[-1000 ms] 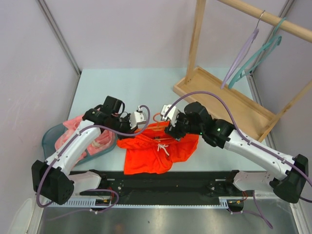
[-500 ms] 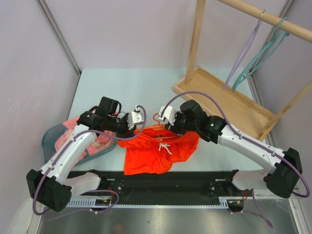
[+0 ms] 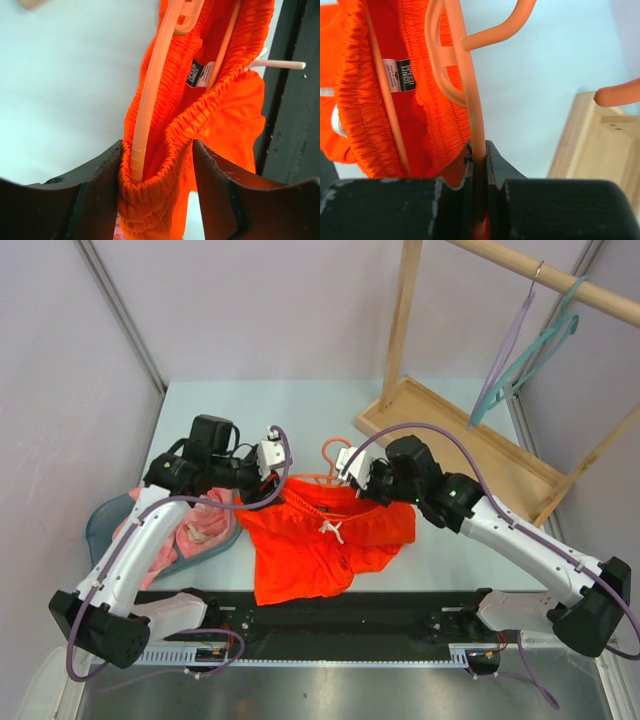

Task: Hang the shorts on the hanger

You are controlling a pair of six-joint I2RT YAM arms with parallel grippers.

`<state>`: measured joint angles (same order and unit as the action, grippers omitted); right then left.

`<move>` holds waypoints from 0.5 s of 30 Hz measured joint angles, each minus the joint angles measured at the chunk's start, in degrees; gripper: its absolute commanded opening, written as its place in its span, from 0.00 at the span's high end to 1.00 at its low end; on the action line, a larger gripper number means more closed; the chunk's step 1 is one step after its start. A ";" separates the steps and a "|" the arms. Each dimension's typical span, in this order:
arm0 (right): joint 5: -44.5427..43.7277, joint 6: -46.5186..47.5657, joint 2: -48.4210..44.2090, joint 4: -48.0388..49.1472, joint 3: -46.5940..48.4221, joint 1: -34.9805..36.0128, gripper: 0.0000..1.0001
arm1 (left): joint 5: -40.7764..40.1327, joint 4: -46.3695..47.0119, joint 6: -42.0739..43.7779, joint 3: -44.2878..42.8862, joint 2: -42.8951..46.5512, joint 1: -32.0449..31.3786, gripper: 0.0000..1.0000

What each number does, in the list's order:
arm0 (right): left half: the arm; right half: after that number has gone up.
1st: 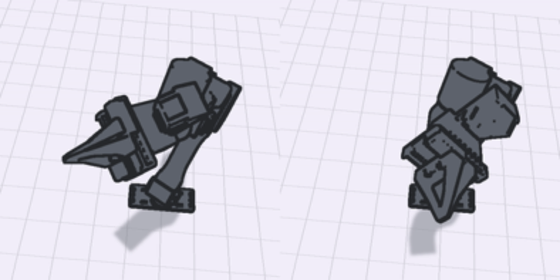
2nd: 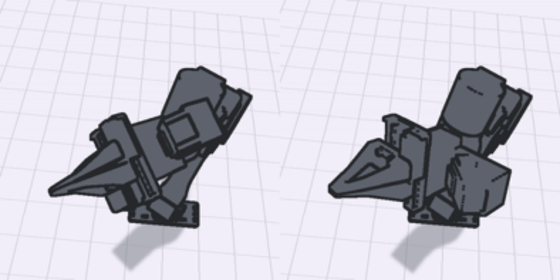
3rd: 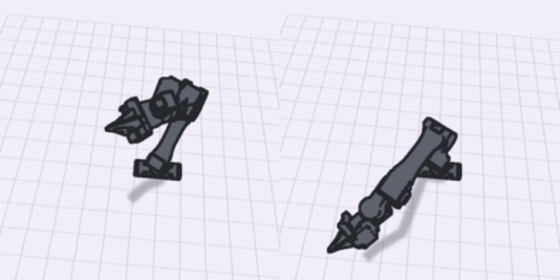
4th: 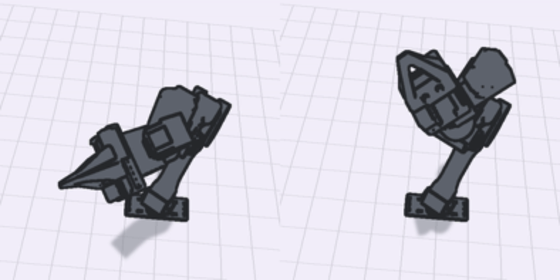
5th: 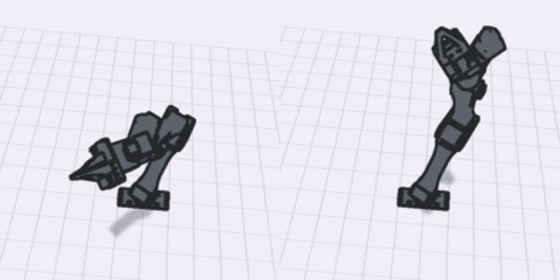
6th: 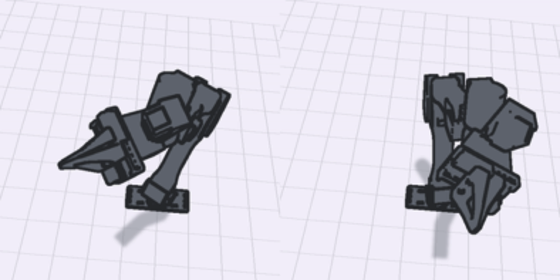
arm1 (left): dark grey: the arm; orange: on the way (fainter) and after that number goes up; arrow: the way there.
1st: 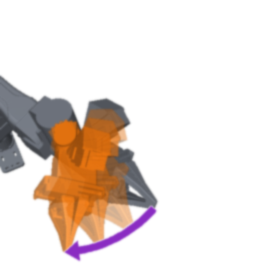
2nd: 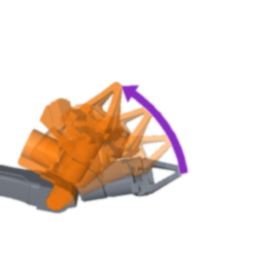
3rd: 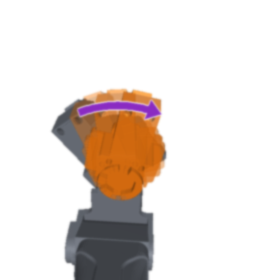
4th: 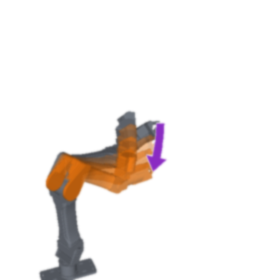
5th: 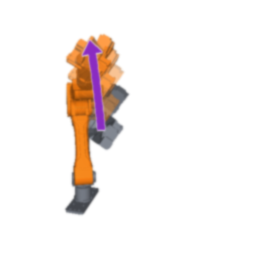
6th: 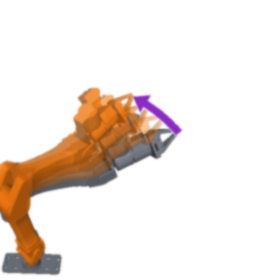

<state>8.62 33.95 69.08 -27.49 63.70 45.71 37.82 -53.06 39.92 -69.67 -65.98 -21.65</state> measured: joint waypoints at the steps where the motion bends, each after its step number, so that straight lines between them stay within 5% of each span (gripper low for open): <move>1: 0.07 0.44 -0.55 0.11 0.63 -0.28 1.00 | 0.13 -0.22 0.20 -1.42 -0.02 0.04 0.34; 10: 1.09 8.20 -5.57 2.84 2.91 -1.07 1.00 | 7.32 -9.94 4.72 -20.85 -6.82 7.02 0.29; 15: 1.14 12.90 -5.99 2.95 3.45 -0.85 1.00 | 10.47 -16.09 6.99 -21.70 -7.23 7.28 0.30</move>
<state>9.76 46.85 63.09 -24.53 67.16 44.86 48.29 -69.14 46.92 -91.37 -73.21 -14.37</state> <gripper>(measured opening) 0.091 0.710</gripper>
